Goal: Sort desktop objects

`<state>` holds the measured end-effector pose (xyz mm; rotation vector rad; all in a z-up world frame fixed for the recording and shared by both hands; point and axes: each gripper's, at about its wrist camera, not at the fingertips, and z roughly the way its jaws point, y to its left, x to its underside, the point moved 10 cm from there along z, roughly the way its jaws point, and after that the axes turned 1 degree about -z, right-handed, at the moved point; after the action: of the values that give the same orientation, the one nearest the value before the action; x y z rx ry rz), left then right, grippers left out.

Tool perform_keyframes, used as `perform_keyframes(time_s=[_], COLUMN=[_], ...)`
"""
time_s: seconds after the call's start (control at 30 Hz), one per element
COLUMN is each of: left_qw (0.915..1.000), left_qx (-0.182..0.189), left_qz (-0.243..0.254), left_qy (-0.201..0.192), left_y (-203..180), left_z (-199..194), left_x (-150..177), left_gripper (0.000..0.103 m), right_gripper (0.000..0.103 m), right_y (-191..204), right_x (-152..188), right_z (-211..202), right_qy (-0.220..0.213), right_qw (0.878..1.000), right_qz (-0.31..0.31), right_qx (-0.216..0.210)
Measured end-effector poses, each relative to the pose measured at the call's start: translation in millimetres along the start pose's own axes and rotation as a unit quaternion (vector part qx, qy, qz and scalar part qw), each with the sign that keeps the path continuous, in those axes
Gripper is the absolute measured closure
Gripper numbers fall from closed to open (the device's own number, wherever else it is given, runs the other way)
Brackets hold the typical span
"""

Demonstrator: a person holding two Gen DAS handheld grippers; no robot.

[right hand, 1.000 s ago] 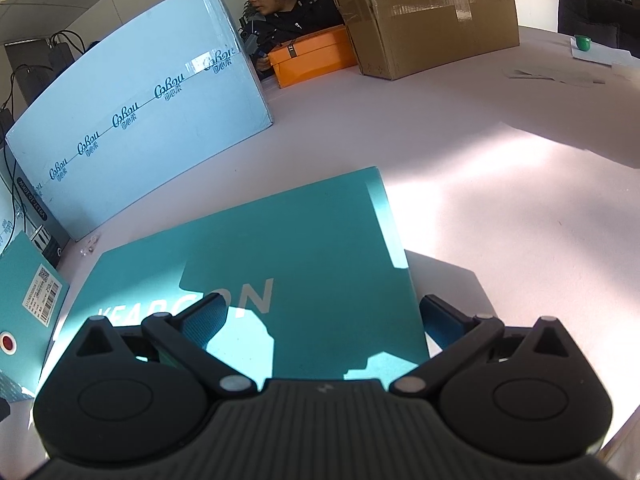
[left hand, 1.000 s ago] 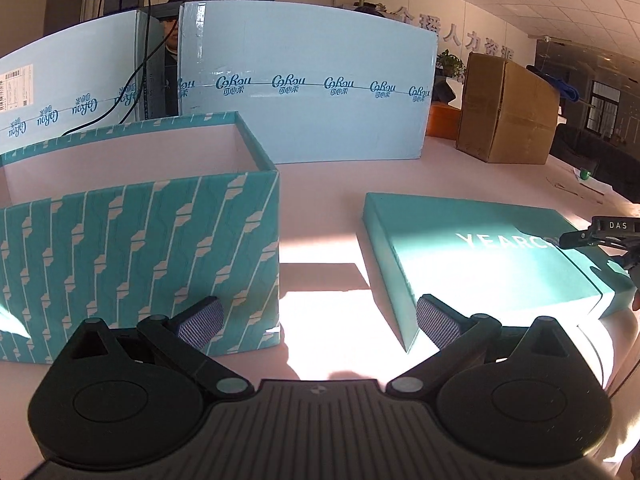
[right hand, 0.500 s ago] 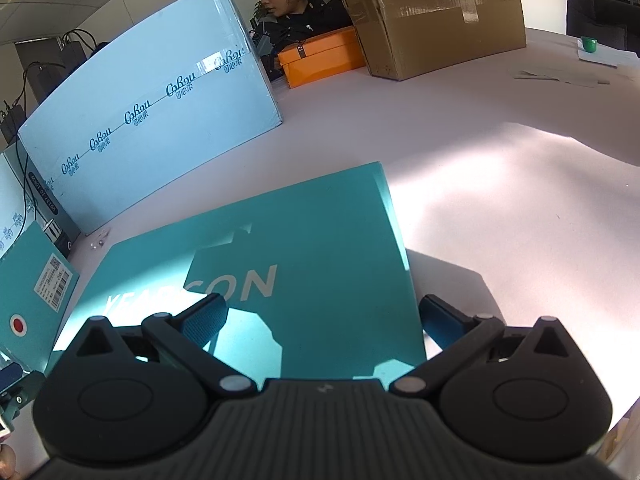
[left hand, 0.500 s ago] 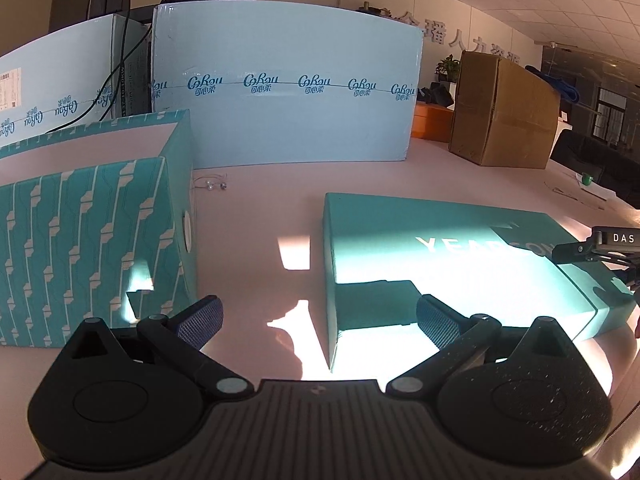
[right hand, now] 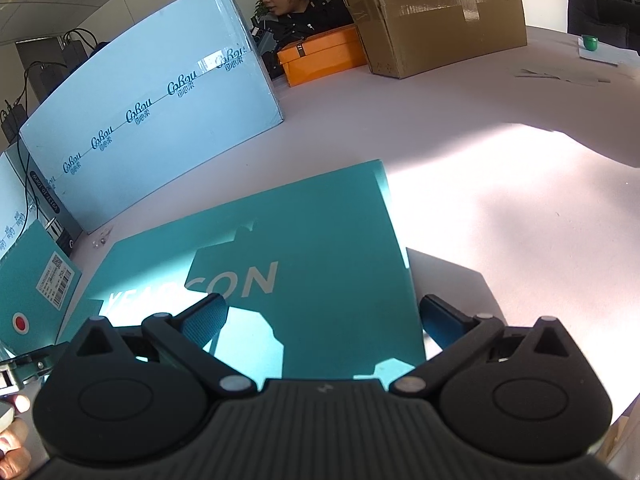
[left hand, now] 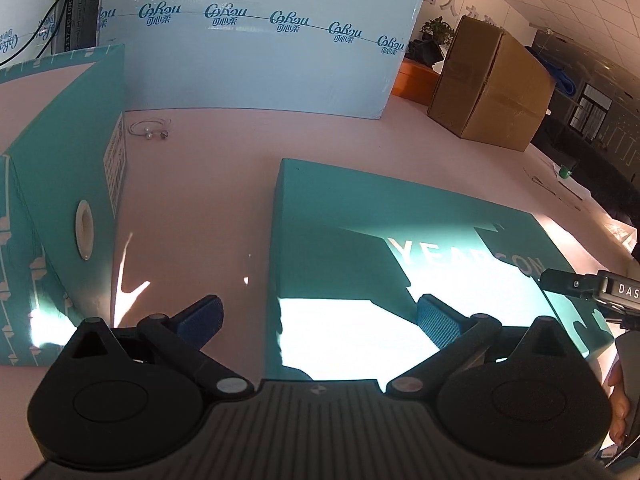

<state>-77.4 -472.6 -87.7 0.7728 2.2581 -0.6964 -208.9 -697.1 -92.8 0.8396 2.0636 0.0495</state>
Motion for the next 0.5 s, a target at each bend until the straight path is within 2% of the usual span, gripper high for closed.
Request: perform_keyframes(time_s=[0.13, 0.5], left_qw=[0.9991, 0.9989], left_qx=[0.028, 0.023], left_qz=[-0.015, -0.012], left_qy=[0.029, 0.04], left_y=[-2.9, -10.3], left_z=[13.7, 26.2], left_x=[-3.2, -9.9], left_gripper=[0.0, 0.0], right_gripper=[0.0, 0.0], right_y=[-0.3, 4.3], right_x=[0.2, 3.0], right_z=[-1.0, -3.2], right_qy=[0.005, 0.019], right_qw=[1.0, 1.0], right_qz=[-0.001, -0.011], right_qx=[-0.004, -0.004])
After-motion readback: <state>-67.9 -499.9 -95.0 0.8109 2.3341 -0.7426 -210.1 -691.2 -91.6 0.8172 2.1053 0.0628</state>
